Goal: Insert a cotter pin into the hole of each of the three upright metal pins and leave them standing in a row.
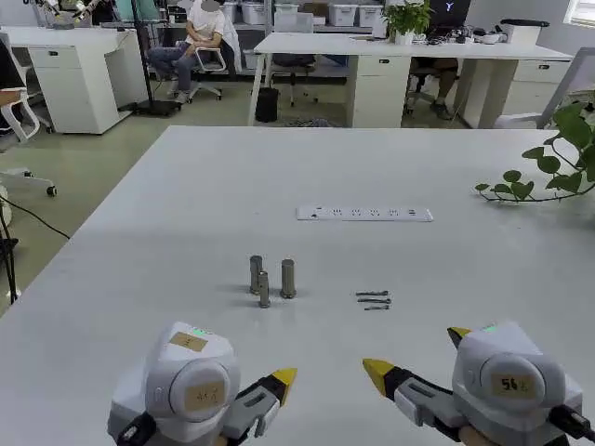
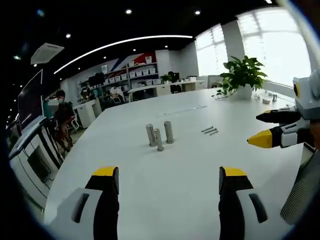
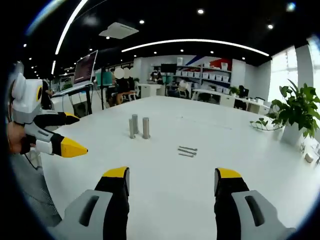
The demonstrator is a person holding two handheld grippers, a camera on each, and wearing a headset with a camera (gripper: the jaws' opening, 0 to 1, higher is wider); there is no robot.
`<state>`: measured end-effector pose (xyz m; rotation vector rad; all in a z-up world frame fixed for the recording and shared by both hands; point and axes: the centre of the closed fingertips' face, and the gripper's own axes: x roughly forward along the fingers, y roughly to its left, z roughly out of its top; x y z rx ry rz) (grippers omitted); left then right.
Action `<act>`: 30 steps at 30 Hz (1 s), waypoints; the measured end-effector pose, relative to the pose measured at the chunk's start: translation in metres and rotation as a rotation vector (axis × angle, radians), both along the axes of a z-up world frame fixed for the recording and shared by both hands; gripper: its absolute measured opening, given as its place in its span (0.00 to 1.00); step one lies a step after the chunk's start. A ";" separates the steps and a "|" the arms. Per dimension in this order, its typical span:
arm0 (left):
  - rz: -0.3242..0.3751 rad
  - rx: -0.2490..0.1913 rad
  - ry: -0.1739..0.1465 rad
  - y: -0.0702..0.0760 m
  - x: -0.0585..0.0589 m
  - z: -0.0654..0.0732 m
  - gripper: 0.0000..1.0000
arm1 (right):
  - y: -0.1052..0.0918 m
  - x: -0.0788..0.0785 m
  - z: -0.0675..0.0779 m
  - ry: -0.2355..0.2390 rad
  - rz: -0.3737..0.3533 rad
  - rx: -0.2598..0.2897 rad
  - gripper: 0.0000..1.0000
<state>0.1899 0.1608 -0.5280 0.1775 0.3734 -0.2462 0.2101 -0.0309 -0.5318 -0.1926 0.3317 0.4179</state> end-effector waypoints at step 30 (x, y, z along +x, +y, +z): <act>0.004 0.023 -0.006 0.000 0.000 0.001 0.85 | 0.003 -0.002 -0.006 0.033 0.012 0.008 0.92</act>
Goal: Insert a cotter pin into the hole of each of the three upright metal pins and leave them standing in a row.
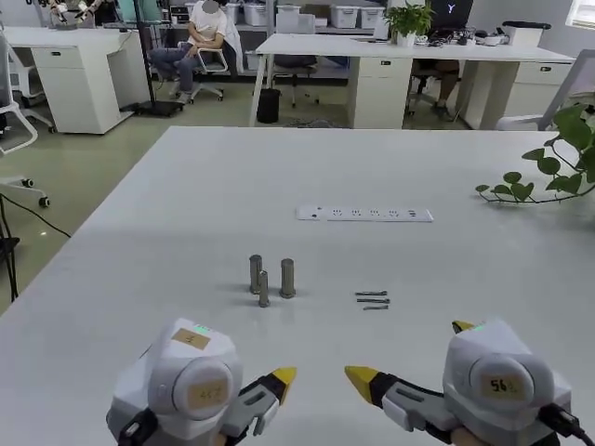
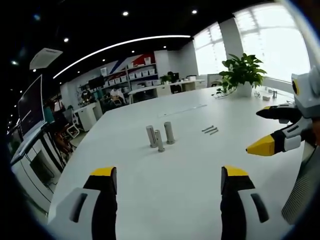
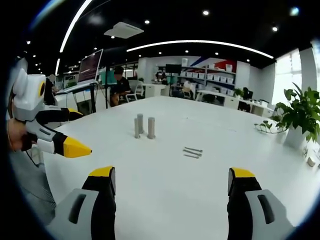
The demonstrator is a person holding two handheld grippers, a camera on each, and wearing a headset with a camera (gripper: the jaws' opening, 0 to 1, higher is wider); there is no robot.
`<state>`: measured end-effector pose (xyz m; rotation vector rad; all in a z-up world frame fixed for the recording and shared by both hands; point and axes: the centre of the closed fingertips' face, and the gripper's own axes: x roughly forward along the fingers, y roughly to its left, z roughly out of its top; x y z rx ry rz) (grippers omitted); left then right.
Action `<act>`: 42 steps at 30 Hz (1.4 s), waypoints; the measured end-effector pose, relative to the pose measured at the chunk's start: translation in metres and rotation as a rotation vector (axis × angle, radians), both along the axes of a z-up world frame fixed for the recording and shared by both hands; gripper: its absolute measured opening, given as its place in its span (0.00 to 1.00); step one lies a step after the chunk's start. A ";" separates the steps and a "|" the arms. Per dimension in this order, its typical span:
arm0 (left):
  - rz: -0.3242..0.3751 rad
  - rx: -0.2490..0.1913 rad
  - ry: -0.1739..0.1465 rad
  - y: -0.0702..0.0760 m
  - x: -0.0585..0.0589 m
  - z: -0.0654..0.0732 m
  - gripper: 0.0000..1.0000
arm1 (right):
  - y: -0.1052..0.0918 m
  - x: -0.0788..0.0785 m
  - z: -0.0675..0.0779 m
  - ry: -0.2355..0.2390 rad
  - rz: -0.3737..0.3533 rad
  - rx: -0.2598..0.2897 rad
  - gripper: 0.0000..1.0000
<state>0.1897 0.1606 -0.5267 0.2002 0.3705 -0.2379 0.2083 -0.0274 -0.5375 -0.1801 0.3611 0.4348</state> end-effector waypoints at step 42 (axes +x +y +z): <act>-0.046 -0.062 0.027 -0.012 -0.005 0.005 0.98 | 0.003 -0.002 0.000 0.009 0.011 0.018 0.81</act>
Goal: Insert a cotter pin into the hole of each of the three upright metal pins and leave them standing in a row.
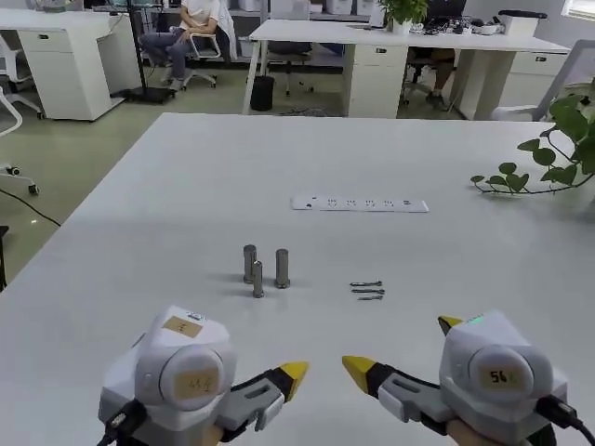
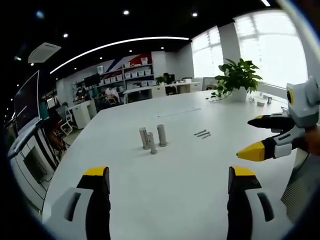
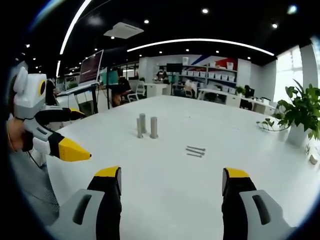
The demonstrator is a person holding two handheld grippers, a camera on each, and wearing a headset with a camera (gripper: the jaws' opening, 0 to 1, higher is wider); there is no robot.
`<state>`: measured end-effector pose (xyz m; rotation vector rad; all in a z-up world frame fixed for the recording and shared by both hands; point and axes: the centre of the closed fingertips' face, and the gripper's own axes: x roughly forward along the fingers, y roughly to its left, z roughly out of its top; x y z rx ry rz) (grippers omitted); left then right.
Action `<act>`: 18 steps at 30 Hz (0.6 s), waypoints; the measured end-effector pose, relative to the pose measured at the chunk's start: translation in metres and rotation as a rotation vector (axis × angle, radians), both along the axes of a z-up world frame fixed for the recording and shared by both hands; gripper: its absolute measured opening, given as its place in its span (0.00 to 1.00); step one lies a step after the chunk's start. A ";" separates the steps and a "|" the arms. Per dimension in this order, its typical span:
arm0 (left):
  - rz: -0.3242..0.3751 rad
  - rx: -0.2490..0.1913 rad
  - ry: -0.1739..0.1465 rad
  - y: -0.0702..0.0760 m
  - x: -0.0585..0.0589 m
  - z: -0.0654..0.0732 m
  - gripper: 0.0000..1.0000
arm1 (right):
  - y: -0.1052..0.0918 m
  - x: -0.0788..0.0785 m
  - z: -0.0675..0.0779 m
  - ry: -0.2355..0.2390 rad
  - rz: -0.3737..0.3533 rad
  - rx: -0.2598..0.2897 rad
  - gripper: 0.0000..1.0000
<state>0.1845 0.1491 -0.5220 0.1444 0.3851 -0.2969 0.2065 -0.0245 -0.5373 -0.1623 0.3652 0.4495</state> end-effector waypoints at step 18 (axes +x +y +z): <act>-0.031 0.024 -0.025 -0.008 0.001 0.005 0.96 | -0.003 0.004 0.008 0.023 -0.009 0.020 0.68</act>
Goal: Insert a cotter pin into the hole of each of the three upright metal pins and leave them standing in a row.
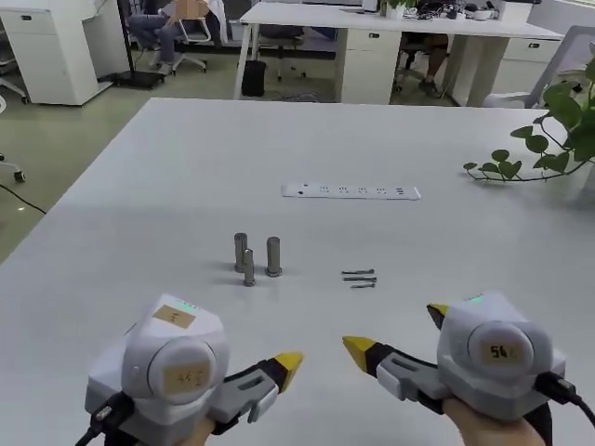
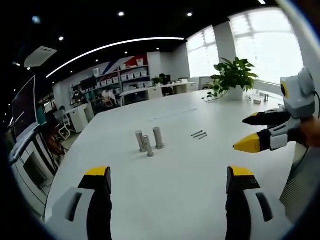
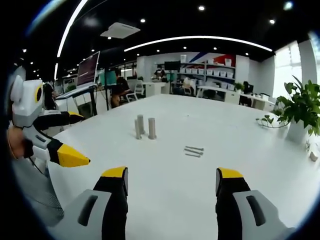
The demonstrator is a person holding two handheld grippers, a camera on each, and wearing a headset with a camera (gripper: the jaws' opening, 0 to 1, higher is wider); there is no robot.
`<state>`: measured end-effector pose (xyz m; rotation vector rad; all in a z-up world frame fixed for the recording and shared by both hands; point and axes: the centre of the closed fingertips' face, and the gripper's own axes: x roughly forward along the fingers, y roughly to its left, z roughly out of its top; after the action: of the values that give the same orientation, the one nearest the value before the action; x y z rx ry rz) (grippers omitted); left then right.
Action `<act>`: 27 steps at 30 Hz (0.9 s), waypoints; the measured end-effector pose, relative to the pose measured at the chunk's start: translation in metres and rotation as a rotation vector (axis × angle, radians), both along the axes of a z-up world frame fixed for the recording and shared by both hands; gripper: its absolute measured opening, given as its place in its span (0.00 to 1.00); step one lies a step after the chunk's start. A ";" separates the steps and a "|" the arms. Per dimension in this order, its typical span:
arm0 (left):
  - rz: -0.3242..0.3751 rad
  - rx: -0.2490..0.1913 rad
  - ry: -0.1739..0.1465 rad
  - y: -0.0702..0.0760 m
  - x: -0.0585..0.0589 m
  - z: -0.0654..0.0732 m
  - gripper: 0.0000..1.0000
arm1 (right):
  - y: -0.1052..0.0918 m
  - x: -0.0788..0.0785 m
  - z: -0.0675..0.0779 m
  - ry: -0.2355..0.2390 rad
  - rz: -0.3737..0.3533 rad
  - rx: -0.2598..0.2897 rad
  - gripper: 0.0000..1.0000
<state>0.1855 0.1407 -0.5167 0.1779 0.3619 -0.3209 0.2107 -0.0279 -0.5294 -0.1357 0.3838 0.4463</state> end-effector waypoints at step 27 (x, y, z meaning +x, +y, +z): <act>-0.017 -0.005 0.025 0.000 0.002 -0.001 0.93 | 0.061 0.044 0.004 -0.030 0.212 0.007 0.45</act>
<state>0.1872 0.1404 -0.5174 0.1726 0.3850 -0.3410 0.2548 0.0331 -0.5254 -0.1769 0.3392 0.6535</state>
